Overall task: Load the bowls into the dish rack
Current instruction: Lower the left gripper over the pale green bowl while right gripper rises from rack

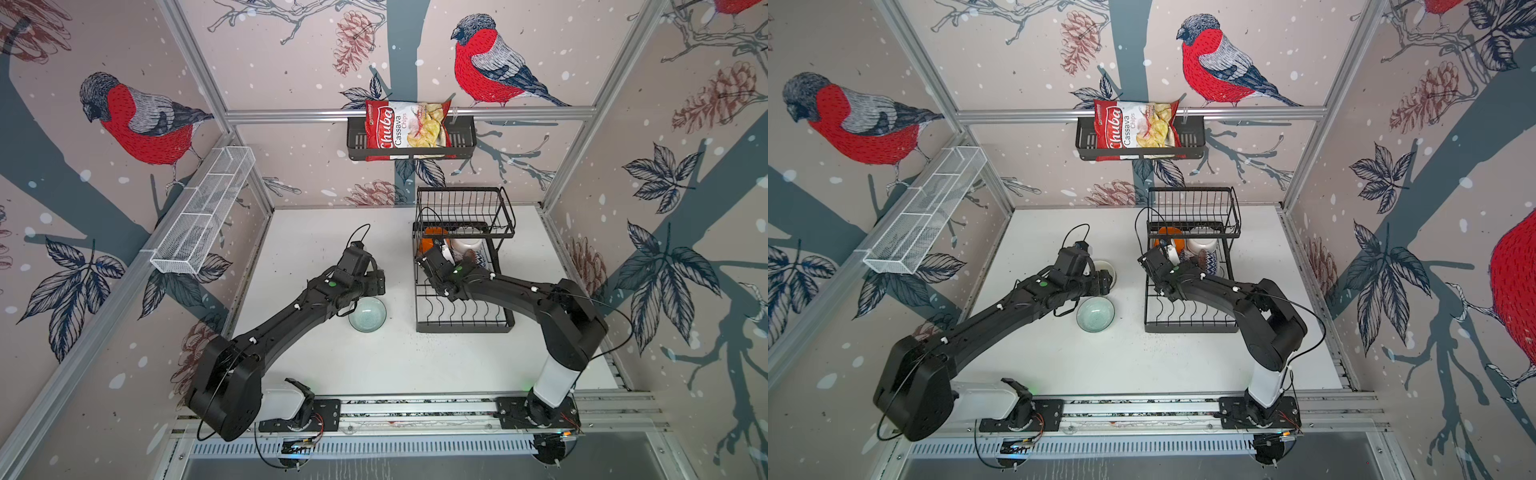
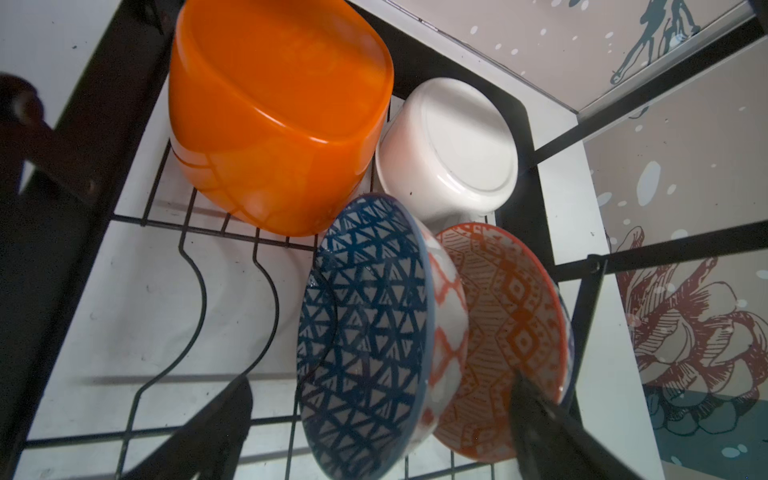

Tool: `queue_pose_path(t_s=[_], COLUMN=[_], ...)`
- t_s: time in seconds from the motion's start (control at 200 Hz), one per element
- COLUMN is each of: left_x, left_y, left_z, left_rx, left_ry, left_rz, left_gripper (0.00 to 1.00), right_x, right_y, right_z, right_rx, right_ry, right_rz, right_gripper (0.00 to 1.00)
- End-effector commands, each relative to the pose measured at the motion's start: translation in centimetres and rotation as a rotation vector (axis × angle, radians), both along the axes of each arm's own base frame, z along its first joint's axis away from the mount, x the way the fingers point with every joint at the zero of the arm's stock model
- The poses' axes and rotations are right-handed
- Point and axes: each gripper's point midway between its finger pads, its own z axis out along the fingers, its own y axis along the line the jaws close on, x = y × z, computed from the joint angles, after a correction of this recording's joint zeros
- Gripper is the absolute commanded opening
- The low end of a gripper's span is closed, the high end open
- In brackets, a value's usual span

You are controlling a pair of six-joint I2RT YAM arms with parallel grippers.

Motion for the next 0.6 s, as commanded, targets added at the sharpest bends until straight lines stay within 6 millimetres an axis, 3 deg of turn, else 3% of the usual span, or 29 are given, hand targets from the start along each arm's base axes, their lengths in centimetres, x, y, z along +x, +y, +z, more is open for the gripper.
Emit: queue_pose_path(t_s=[0.0, 0.23, 0.595], left_x=[-0.2, -0.5, -0.8], left_y=[0.8, 1.5, 2.1], left_z=[-0.2, -0.2, 0.0], left_rx=[0.021, 0.032, 0.036], left_ry=[0.003, -0.003, -0.013], left_rz=[0.024, 0.048, 0.066], left_gripper=[0.86, 0.86, 0.86], right_x=[0.5, -0.5, -1.1], right_y=[0.1, -0.5, 0.5], right_z=[0.5, 0.3, 1.0], right_rx=[0.016, -0.009, -0.052], right_ry=[-0.068, -0.086, -0.126], right_rz=[-0.04, -0.037, 0.021], right_gripper=[0.96, 1.0, 0.99])
